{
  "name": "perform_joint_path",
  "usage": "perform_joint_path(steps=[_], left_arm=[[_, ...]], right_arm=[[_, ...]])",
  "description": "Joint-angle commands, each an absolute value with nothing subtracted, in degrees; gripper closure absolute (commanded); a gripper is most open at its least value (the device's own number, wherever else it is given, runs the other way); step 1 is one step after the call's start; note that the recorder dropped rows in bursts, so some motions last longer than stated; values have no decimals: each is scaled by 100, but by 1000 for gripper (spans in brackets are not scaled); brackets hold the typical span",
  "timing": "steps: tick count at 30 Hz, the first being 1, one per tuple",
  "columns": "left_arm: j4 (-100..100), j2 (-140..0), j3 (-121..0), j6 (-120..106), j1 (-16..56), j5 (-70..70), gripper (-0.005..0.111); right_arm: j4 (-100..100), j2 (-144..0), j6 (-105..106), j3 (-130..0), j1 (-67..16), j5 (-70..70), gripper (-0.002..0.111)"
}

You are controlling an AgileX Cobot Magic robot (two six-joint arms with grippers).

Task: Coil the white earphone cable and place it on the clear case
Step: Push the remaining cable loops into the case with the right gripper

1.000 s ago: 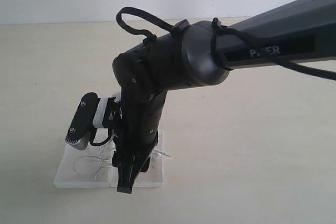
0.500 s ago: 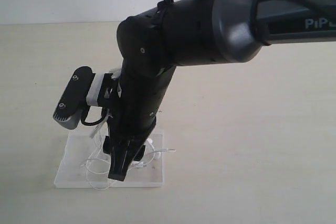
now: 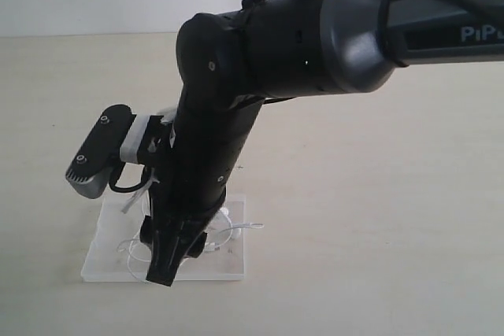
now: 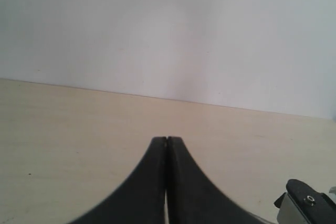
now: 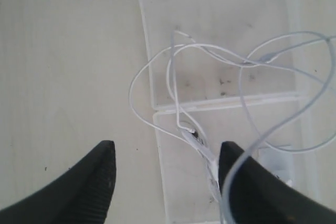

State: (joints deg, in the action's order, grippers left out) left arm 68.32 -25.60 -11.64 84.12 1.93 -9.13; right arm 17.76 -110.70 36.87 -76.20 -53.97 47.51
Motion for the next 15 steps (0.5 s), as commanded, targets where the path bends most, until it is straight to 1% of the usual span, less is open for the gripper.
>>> perform_joint_path(steps=[1,3,15], left_arm=[[6849,-2540,-1134,8423,230,-915,107],[6849,-2540,-1134,8423,230,-915,107],[6849,-2540,-1134,8423,230,-915,107]], right_arm=[[1841,-11029,3527,-7636,-5401,4764,40],[1868,-11083,3488,-7636,-5401,4764,37],[1773,-11258,3284,-7636,-5401,4963,37]])
